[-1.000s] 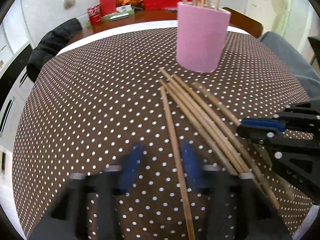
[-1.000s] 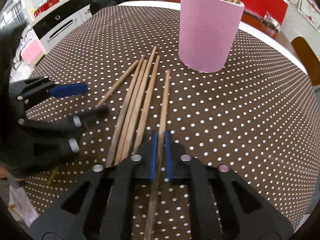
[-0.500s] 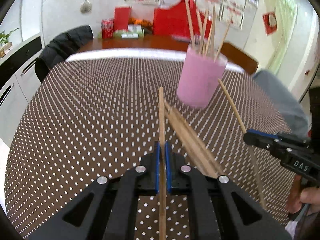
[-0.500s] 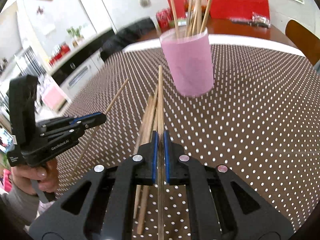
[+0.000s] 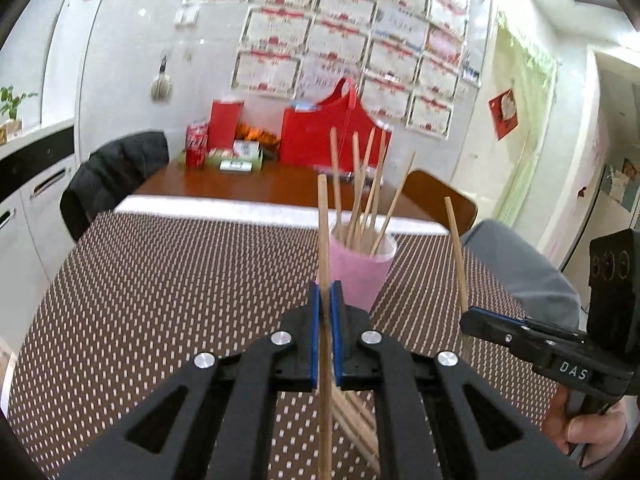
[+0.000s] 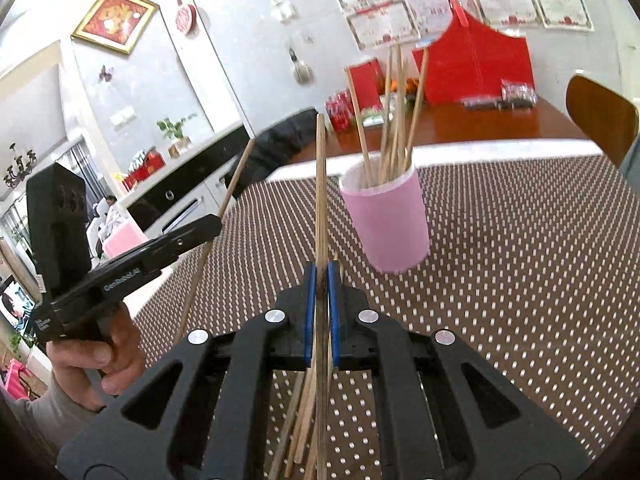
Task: Organize utensils
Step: 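Lift the left gripper's chopstick above the pink cup while the right gripper carries its own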
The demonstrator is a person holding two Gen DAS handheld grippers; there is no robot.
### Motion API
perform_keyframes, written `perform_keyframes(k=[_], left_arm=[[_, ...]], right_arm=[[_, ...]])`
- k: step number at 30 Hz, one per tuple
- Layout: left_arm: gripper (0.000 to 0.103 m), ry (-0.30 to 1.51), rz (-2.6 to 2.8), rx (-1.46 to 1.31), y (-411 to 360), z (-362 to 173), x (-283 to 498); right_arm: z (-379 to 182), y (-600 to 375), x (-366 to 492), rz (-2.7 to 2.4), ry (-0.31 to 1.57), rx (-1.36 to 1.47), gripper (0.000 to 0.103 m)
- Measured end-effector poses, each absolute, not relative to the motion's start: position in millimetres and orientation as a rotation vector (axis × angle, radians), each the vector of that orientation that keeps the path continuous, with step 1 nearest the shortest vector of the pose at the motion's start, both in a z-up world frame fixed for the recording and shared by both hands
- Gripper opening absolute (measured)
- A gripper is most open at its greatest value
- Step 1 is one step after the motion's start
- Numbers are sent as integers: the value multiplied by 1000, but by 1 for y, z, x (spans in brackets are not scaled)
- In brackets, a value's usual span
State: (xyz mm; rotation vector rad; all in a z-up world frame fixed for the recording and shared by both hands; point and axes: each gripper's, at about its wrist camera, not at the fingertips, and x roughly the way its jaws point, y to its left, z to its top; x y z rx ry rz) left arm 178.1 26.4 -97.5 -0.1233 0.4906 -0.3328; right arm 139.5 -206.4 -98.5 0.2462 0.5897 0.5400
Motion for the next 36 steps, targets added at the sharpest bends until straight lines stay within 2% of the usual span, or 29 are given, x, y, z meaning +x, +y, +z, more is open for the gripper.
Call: perform_keyframes(k=[12,19,26,36], left_arm=[[5,180,-470,-209,19,-20,212],[5,61,-486,-226,1,6,243],[5,19,-477,-250,-12,11,282],[5,49,-459,-256,-35,-20,325]], right_arm=[[-17,-210,167,533,374,267,6],[24,-213,198,480,246,256,6],[40,-216,232,426,177,255,6],[27,-219,280,370,164,260,6]])
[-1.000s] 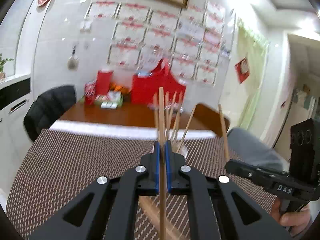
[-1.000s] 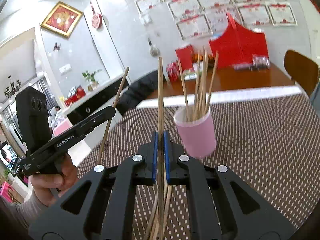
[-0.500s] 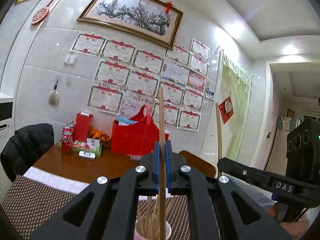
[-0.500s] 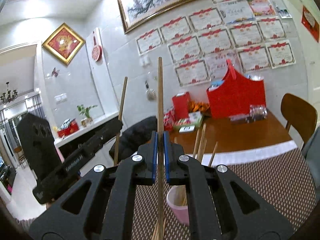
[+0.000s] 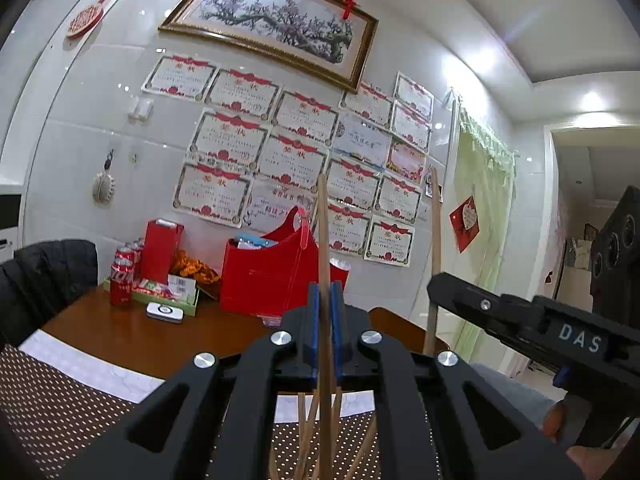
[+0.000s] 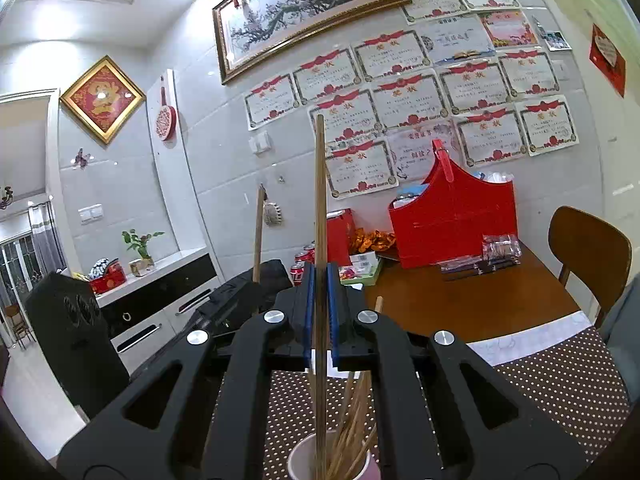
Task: Organize utensils
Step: 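Lift the left gripper's chopstick above the pink cup while the right gripper carries its own, then open the left gripper into the pink cup while the right gripper releases its chopstick, then move both open grippers back down to the chopstick pile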
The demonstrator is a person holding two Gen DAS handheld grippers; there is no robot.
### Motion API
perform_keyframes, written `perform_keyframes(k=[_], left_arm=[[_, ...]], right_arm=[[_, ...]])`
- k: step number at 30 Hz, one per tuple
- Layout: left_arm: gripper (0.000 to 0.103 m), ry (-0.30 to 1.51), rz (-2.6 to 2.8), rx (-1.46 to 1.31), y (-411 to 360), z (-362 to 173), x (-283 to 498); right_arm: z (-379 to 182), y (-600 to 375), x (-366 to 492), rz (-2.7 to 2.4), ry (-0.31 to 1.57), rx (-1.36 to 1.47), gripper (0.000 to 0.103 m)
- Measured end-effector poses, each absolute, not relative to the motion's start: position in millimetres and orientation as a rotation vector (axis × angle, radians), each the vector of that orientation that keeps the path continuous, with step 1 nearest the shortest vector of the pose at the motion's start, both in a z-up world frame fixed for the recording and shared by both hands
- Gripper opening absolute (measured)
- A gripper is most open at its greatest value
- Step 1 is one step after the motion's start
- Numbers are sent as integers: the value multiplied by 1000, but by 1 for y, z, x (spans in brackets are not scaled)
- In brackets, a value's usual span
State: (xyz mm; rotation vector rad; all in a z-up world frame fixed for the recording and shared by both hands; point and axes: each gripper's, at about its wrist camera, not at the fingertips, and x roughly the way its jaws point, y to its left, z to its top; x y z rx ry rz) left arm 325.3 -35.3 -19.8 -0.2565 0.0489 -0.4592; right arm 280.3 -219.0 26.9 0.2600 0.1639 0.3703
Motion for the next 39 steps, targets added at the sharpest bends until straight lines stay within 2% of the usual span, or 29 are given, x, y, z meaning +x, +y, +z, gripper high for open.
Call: perform_keyframes(k=[19,20,21,22,23,24,25,27,29,32,39], left_arm=[[6,139,-424,-285,-33,-74,349],[6,149,-420,-281,-33,-76,348],[16,156,-417,-277,-32,-77,347],[27,166,-410,-270,-31,-77,345],[47,166,-398,-268,-29,-77,341],[57,163,-392,-267,-28,-76,339],[61,160,-388,-259,-26,-74,334],[73,158,-389,-233,-24,-68,326],[77,144,-372,-201,-23,-61,315],[83,135,-347,-152,-22,-48,299],[87,158,-260,-78,-17,-21,266]], right_arm=[[-18,-208,311,366,242,255,7],[-20,-208,311,367,250,258,7],[-21,-209,310,368,259,263,8],[-22,-210,309,369,266,270,16],[-23,-212,308,371,273,279,53],[-23,-215,306,369,276,294,75],[-22,-217,302,364,262,307,89],[-17,-221,292,353,231,311,89],[-12,-225,286,350,225,319,97],[-4,-231,277,321,215,327,97],[9,-237,252,275,220,329,97]])
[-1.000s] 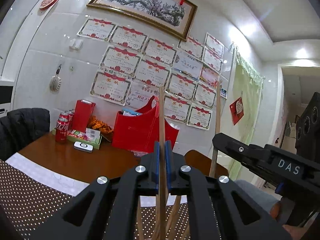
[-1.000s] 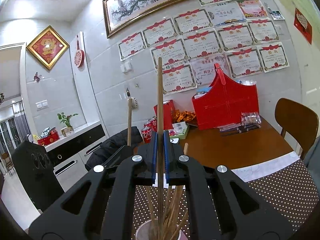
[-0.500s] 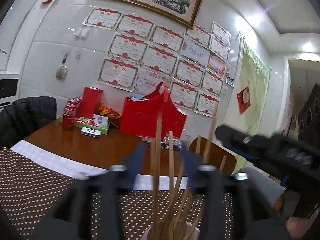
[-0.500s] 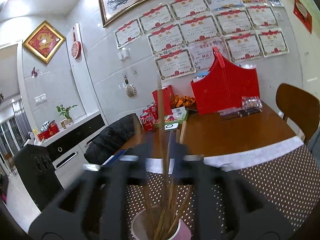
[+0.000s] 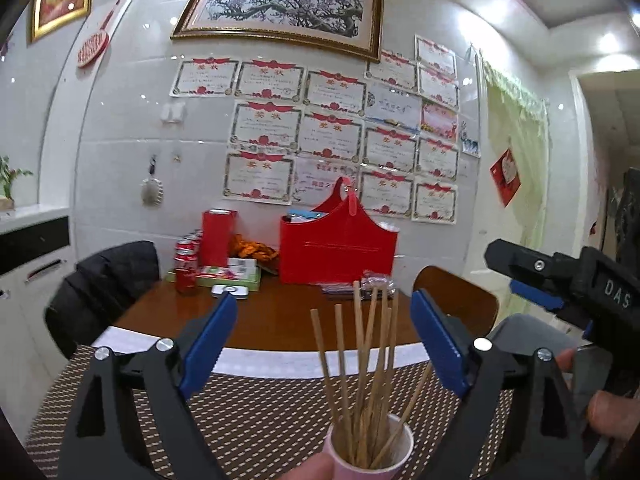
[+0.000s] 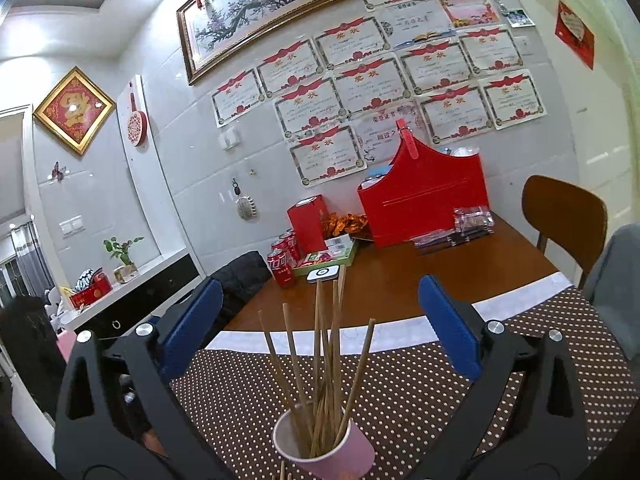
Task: Organize utensils
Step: 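Move both open grippers back down to the chopstick pile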
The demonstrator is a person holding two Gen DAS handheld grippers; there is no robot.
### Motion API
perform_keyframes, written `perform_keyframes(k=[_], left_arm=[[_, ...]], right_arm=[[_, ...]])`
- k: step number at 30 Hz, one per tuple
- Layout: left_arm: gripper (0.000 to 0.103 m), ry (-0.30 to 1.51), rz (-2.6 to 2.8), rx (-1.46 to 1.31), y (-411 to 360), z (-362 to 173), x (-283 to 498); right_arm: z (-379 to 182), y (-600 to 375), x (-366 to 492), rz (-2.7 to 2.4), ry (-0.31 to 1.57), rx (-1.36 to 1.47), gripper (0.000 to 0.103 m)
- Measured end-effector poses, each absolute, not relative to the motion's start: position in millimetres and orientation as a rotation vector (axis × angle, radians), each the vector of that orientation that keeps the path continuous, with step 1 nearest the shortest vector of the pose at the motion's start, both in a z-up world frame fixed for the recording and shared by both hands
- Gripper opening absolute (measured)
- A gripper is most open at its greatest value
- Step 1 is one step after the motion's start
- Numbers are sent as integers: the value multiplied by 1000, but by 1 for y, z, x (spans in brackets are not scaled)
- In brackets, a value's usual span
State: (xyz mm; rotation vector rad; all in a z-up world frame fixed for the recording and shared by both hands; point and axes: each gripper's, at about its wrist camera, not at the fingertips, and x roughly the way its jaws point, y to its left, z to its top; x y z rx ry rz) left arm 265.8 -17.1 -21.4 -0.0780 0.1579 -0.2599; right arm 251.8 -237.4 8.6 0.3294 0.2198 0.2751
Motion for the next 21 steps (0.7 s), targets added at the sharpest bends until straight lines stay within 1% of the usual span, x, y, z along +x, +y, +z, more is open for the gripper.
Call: perform_keyframes(k=[12,21], left_arm=[[87,179,-148,-20,-4,27,192],[87,227,-121,-14,9,39,152]], right_arm=[[40,-238,182,266,204,299,97],[46,-236,134,259,216,266,97]])
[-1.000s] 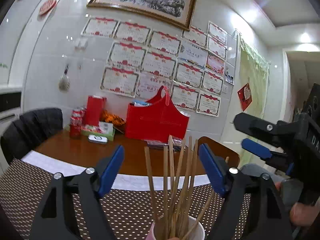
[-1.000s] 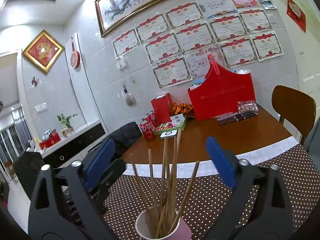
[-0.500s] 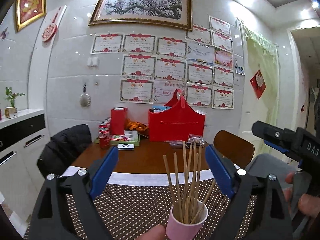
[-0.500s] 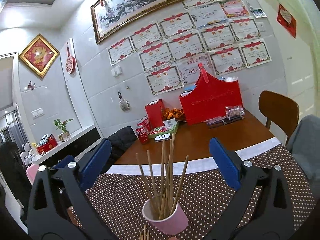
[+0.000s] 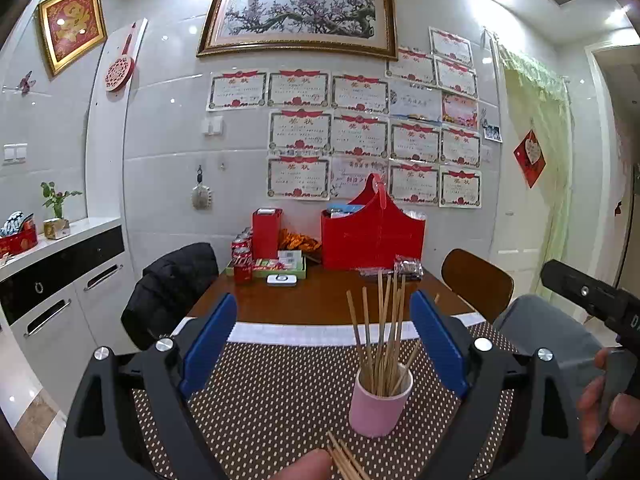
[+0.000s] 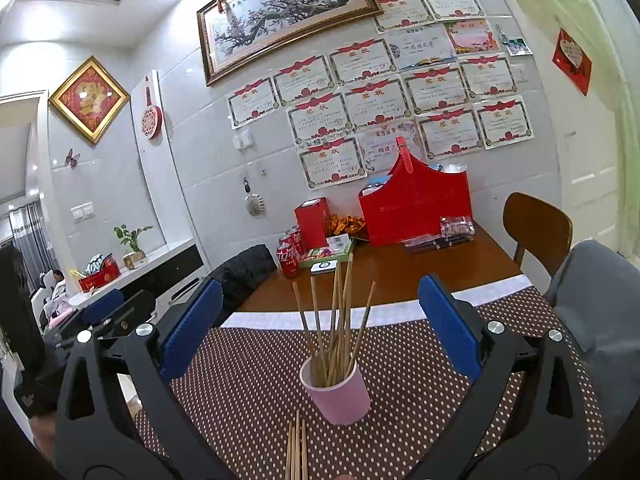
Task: Organize utensils
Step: 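Move both open grippers back down to the chopstick pile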
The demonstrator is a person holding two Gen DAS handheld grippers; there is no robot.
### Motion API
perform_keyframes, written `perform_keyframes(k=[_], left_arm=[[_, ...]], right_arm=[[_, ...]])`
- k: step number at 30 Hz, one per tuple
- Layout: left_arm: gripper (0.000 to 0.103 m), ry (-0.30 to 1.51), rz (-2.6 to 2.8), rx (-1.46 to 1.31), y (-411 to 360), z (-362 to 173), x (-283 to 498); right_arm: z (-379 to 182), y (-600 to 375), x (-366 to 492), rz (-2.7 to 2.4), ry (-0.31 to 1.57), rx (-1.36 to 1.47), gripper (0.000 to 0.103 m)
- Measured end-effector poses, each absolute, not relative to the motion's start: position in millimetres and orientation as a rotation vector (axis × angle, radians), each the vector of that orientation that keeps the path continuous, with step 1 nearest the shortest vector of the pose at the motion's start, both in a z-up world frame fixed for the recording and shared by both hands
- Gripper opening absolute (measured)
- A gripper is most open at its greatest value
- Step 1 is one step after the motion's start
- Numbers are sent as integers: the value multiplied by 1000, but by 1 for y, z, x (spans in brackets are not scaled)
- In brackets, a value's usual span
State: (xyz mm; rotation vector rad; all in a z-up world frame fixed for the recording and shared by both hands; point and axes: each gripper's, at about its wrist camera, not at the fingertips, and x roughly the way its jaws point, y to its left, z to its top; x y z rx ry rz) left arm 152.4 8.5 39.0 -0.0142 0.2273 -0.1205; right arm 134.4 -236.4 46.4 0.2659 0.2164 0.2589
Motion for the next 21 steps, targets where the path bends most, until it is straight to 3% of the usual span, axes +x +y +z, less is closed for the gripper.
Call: perform_keyframes(k=[12,21], left_arm=[[87,336,-101,-29,27,9,119],[87,531,-109,-15,20,-65,109]], right_arm=[[29,-234,89,255,294,221,97],[-12,-234,78,268,415,206,97]])
